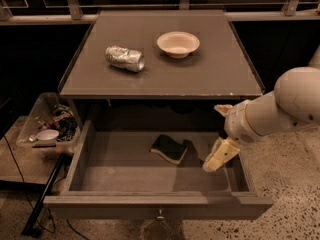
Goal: Pick sponge from top drawer and place on counter
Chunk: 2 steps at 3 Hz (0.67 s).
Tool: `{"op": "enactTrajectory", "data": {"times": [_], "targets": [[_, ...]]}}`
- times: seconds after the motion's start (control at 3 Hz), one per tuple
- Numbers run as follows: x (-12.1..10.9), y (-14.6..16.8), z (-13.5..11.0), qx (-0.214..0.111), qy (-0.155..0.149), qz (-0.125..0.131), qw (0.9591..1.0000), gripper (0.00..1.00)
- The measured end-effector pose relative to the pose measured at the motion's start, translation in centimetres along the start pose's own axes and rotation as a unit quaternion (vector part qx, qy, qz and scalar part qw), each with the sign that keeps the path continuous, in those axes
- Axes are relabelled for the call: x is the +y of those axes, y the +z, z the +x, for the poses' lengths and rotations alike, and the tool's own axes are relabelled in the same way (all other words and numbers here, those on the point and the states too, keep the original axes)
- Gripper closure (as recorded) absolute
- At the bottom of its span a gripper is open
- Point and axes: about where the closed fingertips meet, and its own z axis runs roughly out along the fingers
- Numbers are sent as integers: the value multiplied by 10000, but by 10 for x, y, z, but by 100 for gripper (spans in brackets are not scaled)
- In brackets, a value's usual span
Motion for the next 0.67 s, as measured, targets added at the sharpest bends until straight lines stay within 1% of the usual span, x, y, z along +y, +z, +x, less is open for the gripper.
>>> {"op": "enactTrajectory", "data": {"times": [0.33, 0.67], "targets": [[-21, 49, 23, -131, -51, -51, 9999, 0], [-16, 62, 17, -178, -38, -109, 9998, 0]]}}
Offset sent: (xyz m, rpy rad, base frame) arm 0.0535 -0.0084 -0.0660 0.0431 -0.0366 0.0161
